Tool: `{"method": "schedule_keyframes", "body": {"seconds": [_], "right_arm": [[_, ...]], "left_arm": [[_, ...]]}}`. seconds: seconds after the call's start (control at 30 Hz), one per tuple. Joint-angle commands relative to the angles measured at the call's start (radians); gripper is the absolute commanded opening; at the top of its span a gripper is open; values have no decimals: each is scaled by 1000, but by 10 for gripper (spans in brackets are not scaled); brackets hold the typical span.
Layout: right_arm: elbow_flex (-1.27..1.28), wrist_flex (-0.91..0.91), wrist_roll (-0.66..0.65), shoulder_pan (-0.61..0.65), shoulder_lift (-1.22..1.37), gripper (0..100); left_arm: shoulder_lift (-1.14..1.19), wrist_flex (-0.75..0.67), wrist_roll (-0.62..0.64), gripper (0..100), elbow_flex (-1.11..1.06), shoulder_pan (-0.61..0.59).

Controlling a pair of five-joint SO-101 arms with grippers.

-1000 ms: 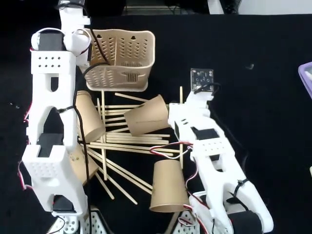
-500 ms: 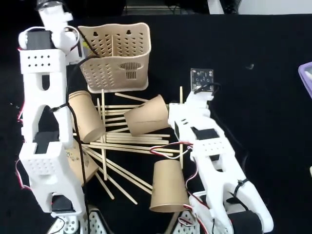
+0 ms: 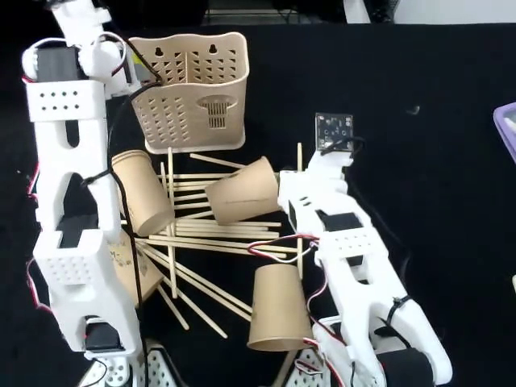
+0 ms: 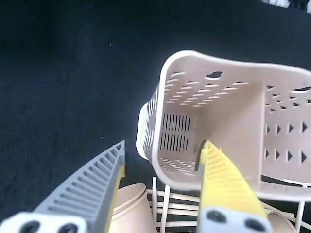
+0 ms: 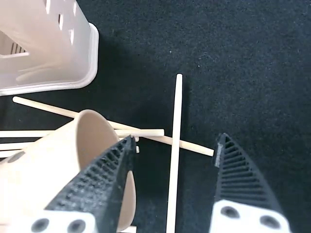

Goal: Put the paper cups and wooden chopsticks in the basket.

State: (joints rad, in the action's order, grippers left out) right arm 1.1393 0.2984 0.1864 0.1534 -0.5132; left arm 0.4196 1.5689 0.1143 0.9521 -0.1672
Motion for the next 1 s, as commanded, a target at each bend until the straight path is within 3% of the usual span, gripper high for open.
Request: {"method": "schedule_keyframes", "body": {"seconds": [0.0,0.07,0.17,0.37,0.67,0.97], "right_arm": [[-22,-18,-2,11,4,269],[-22,-18,-2,11,4,269],[-24,-18,-2,11,4,269],[-24,-18,-2,11,4,269],[-24,-18,-2,11,4,269],[-24,-18,-2,11,4,269]], "left_arm": [[18,-15,11,245,24,-2],[31,14,8,199,28,-1],[37,71,6,25,31,2],[26,186,5,33,28,18],[25,192,-54,29,1,18],[-124,193,-57,29,-219,58]]}}
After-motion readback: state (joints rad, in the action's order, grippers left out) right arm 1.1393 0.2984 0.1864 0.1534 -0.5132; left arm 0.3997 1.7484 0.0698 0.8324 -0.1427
